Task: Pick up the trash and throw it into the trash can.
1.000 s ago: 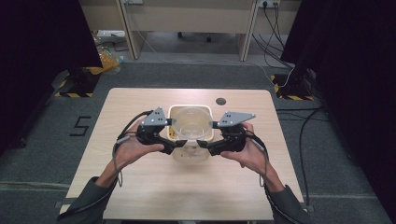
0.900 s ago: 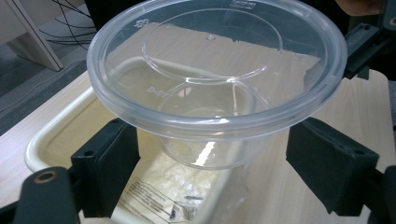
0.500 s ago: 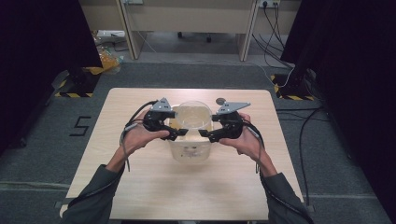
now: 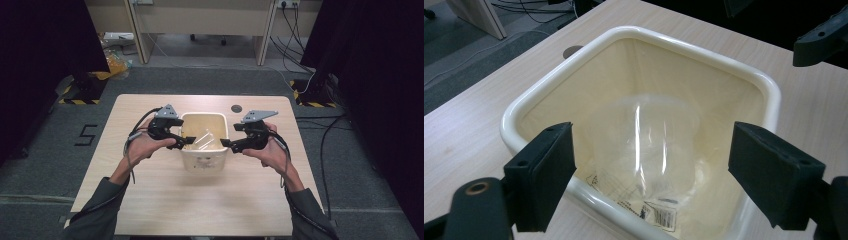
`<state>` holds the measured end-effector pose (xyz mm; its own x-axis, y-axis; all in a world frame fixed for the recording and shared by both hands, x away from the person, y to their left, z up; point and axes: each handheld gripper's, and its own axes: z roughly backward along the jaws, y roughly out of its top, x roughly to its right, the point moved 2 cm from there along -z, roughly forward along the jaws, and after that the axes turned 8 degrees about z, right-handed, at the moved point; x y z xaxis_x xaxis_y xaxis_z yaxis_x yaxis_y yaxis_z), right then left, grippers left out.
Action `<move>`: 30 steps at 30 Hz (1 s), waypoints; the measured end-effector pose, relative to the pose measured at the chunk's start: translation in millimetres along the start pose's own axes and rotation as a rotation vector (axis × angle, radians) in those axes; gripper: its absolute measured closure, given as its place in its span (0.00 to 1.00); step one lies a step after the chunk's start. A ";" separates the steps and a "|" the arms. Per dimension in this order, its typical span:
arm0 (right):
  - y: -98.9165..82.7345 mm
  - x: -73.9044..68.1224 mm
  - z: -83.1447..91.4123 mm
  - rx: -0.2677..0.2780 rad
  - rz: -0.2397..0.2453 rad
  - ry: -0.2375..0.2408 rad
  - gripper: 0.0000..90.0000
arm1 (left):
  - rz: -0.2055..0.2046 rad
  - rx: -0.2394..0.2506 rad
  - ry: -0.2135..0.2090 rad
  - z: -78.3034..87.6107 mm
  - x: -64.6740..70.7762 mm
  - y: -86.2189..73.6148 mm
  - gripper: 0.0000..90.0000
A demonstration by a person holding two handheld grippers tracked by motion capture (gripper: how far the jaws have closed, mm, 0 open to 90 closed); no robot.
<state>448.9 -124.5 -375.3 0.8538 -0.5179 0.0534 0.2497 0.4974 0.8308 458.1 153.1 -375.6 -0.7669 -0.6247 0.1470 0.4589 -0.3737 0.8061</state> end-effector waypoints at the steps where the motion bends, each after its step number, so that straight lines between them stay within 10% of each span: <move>1: -0.4 0.0 1.0 0.003 0.000 -0.003 0.24 | 0.001 0.001 0.001 1.4 0.8 -0.4 0.20; 30: -57.8 2.2 33.0 0.024 -0.086 -0.093 0.24 | 0.026 0.057 0.028 43.3 16.3 -38.2 0.19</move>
<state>421.3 -177.3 -404.9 0.7833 -0.6208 0.0311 0.3084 0.4317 0.8477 408.6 186.9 -379.2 -0.7419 -0.6527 0.1532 0.4518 -0.3179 0.8335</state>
